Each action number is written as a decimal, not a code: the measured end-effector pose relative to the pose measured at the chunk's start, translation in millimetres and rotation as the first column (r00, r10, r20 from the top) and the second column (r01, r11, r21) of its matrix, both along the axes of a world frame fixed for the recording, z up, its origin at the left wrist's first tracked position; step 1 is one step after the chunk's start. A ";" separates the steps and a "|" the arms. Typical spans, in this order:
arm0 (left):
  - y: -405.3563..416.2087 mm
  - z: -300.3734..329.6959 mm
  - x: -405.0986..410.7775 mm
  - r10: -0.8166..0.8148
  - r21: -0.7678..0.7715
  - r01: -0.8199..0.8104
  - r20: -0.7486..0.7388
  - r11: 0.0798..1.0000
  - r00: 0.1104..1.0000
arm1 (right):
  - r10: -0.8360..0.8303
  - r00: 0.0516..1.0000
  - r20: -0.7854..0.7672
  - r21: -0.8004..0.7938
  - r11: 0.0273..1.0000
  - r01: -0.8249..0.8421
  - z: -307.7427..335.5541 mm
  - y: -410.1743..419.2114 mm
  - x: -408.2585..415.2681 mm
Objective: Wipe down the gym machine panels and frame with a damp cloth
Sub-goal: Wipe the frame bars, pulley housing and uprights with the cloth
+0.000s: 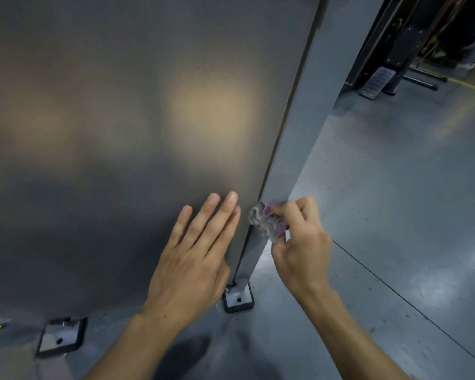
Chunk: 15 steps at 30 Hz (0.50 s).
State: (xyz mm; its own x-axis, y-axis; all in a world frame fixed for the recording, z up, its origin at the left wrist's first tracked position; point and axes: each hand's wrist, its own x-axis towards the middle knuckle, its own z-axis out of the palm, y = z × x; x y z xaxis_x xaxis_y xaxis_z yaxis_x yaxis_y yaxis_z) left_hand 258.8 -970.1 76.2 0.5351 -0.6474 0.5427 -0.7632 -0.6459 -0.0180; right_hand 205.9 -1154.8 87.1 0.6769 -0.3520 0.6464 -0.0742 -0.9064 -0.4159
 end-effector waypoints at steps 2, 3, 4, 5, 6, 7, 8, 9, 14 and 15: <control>0.4 -2.5 0.2 -0.002 0.007 0.002 -0.004 1.000 1.000 | 0.027 0.998 -0.057 -0.018 0.999 -0.028 -8.0 -0.8 -2.5; -0.2 -3.7 0.2 -0.002 0.006 0.002 -0.005 1.000 1.000 | 0.037 0.998 -0.055 -0.020 0.999 -0.038 -3.6 -1.2 -3.3; -0.8 -4.4 0.5 -0.003 0.002 0.003 -0.008 1.000 1.000 | 0.044 0.999 -0.030 -0.015 0.999 -0.044 4.9 -1.8 -3.1; -1.5 -4.7 0.6 -0.005 -0.001 0.005 -0.012 1.000 1.000 | 0.045 0.999 0.014 -0.001 0.999 -0.045 15.1 -2.4 -1.9; -1.9 -4.9 0.6 -0.006 -0.002 0.006 -0.013 1.000 1.000 | 0.041 0.997 0.061 0.013 0.999 -0.042 24.4 -2.9 0.1; -2.3 -5.3 0.8 -0.010 -0.001 0.010 -0.012 1.000 1.000 | 0.036 0.995 0.091 0.021 0.999 -0.038 30.8 -2.7 1.4; -2.3 -5.8 0.8 -0.015 0.000 0.015 -0.011 1.000 1.000 | 0.030 0.995 0.099 0.017 0.999 -0.032 32.7 -2.0 1.9; -2.1 -6.1 0.5 -0.020 0.000 0.020 -0.013 1.000 1.000 | 0.028 0.996 0.087 0.007 1.000 -0.029 29.9 -1.0 1.5; -1.8 -9.5 0.9 -0.023 -0.010 0.023 0.021 1.000 1.000 | 0.064 0.998 -0.025 0.024 0.998 -0.063 3.4 4.4 -1.4; -1.5 -10.5 1.5 -0.030 -0.012 0.030 0.021 0.999 0.999 | 0.069 0.998 -0.006 0.028 0.997 -0.069 7.9 4.1 -0.9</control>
State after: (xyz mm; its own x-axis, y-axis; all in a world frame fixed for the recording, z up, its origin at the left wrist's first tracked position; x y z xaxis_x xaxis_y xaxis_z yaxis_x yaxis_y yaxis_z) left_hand 260.3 -971.6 65.7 0.5042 -0.6565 0.5610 -0.7818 -0.6229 -0.0263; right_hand 205.0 -1150.7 95.1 0.7049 -0.3217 0.6321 -0.0147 -0.8977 -0.4404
